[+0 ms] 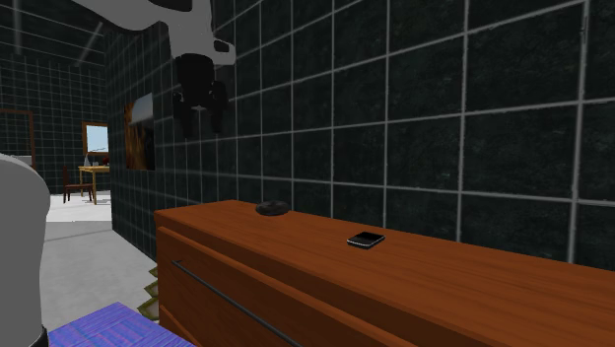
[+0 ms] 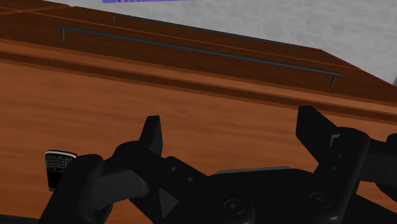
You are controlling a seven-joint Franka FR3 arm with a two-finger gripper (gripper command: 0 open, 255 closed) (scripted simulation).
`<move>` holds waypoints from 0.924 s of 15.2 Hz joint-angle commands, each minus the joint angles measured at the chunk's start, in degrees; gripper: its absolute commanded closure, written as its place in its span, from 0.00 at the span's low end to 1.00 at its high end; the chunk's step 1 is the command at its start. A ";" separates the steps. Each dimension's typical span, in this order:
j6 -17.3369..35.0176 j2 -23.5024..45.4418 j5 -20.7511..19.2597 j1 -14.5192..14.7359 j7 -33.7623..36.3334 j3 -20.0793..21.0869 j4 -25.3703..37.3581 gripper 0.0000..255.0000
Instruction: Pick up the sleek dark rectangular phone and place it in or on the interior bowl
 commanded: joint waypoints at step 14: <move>15.67 22.50 -2.34 -2.82 -11.17 -12.41 5.84 0.00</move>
